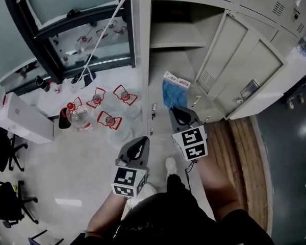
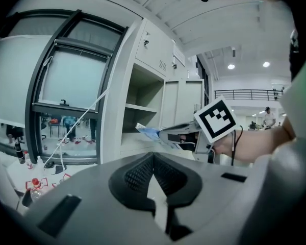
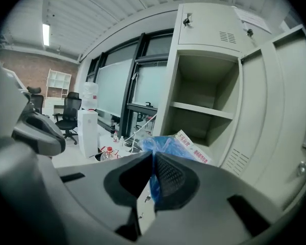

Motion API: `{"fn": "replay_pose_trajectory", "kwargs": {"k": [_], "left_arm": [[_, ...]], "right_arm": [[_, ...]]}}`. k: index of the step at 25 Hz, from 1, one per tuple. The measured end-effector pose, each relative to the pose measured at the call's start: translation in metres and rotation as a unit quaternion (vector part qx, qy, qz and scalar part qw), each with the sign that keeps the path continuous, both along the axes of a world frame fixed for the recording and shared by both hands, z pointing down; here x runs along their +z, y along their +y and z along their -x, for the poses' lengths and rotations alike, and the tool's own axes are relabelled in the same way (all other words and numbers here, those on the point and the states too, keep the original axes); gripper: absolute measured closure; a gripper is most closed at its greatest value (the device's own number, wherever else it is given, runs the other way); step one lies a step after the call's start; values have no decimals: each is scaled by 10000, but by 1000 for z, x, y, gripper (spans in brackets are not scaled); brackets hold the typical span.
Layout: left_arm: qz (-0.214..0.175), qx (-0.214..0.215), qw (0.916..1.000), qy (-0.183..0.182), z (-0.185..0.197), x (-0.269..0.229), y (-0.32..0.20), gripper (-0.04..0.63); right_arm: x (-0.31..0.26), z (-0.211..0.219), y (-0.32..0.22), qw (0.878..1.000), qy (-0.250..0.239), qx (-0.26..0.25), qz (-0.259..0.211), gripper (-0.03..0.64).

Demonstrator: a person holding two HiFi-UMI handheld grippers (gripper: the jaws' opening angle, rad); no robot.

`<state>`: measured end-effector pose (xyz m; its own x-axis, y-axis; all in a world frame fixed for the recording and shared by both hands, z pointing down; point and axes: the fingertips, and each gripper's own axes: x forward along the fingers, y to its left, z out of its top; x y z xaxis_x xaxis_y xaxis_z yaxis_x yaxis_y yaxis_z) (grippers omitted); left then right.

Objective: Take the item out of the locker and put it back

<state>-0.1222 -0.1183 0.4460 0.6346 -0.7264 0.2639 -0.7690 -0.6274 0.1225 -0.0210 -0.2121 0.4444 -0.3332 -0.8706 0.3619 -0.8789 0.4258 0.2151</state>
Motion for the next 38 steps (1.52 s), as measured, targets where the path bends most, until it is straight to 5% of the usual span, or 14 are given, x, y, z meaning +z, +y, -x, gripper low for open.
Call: {"fn": "replay_pose_trajectory", "kwargs": {"k": [12,38], "left_arm": [[-14,203,9996,180,-13,-2,32,592],[85,-640,9979,-7,-133,5,119,591]], "right_arm": [[-8,0,74,9991,-427,72,20,600],[-2,-107,185,9893,-1118,-907,241,600]]}}
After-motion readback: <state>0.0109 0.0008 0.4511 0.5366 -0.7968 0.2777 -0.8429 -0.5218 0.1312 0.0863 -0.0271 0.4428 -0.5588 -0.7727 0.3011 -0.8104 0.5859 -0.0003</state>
